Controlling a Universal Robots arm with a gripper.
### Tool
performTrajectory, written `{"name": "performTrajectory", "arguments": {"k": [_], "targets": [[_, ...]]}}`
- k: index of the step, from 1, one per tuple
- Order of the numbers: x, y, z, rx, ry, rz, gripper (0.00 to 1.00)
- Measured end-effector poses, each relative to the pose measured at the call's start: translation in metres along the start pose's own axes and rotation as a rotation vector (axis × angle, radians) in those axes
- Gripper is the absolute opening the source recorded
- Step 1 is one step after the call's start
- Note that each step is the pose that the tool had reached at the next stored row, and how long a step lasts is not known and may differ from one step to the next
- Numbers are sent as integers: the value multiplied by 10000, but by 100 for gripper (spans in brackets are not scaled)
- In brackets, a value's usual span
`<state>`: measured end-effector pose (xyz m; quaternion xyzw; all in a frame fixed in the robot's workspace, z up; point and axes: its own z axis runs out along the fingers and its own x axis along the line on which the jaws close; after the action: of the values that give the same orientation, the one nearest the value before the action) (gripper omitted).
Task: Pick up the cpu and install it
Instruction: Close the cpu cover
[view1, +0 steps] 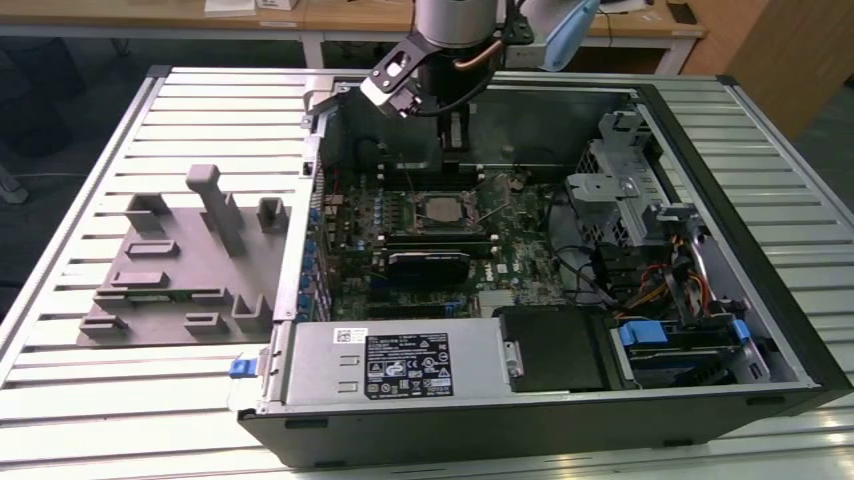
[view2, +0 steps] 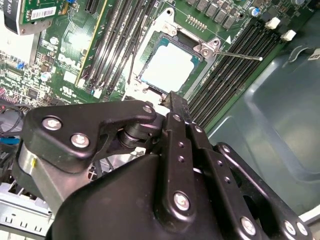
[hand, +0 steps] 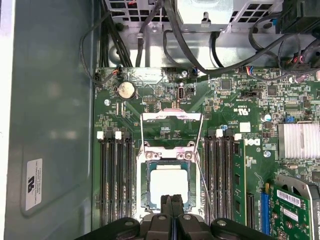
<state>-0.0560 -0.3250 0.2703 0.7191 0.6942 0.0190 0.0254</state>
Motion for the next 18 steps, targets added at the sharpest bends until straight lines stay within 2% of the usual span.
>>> {"name": "performTrajectory", "arguments": {"k": [8, 11, 12, 18], "targets": [[4, 114, 7, 1, -1, 0, 11], [7, 193, 12, 1, -1, 1, 11], [9, 264, 17, 0, 0, 1, 11], [15, 430, 27, 0, 0, 0, 11]]}}
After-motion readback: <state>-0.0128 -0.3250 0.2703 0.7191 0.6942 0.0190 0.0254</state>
